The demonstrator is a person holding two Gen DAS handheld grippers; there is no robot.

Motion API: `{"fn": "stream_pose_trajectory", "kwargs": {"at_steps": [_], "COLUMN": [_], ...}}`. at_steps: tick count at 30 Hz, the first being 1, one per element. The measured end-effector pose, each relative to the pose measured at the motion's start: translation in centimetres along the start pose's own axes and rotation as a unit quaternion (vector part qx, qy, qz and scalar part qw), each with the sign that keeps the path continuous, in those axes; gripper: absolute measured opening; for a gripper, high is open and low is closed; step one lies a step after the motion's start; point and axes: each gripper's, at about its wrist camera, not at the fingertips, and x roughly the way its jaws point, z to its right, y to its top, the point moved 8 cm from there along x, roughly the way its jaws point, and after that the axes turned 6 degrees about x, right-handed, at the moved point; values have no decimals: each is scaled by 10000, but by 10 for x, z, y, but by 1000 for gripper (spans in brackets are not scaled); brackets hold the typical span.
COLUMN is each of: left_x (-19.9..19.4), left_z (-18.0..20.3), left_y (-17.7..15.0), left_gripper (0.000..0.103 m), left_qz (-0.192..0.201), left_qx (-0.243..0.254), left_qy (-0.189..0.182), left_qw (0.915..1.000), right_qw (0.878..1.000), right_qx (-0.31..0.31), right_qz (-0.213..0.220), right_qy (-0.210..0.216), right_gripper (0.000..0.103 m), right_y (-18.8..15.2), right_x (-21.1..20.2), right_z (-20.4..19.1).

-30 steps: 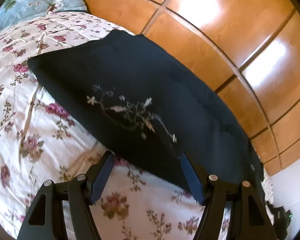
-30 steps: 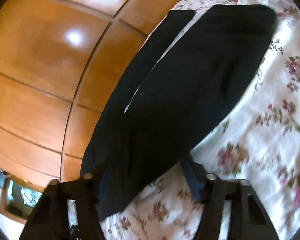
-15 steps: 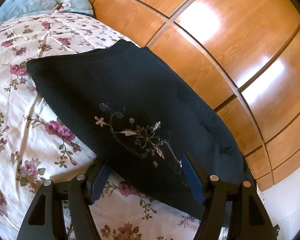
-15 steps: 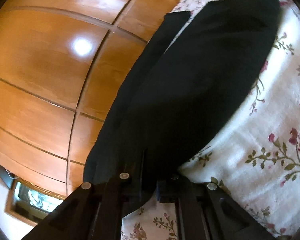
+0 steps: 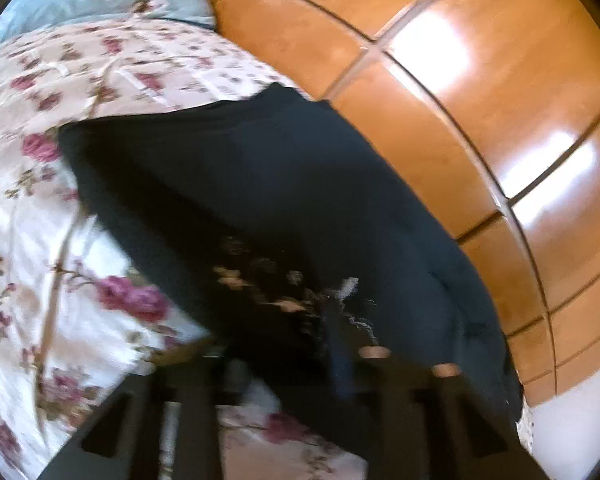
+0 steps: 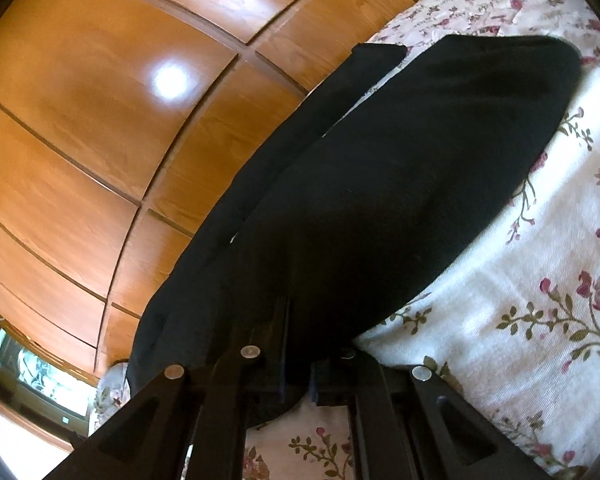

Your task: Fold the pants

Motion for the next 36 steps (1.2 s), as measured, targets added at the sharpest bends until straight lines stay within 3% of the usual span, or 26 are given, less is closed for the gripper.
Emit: {"fn": "stream_pose_trajectory", "kwargs": {"at_steps": [2, 7, 16, 22, 30, 33, 36], "left_x": [-1, -3, -44, -82, -116, -112, -112], "left_z": [-6, -10, -3, -16, -29, -28, -34], "left_y": [1, 3, 2, -23, -56, -56, -50], "left_gripper": [16, 8, 6, 6, 6, 11, 31], "left_qz": [-4, -58, 180, 158, 204, 197, 296], "left_qx": [-173, -168, 138, 327, 701, 766, 632], "left_qy": [-222, -381, -470, -423, -308, -250, -207], "left_qw": [9996, 9991, 9986, 9984, 9969, 9966, 9973], "right_qw": [10000, 9999, 9988, 9974, 9961, 9979, 9984], "right_qx": [-43, -90, -360, -617, -669, -431, -333], "right_qz": [16, 34, 153, 118, -157, -188, -84], "right_qy": [-29, -65, -310, -350, -555, -438, -451], "right_gripper": [5, 5, 7, 7, 8, 9, 16], "right_y": [-1, -1, 7, -3, -29, -29, -17], "right_x": [-1, 0, -21, -51, -75, -74, -76], "right_z": [1, 2, -12, -14, 16, 22, 22]}}
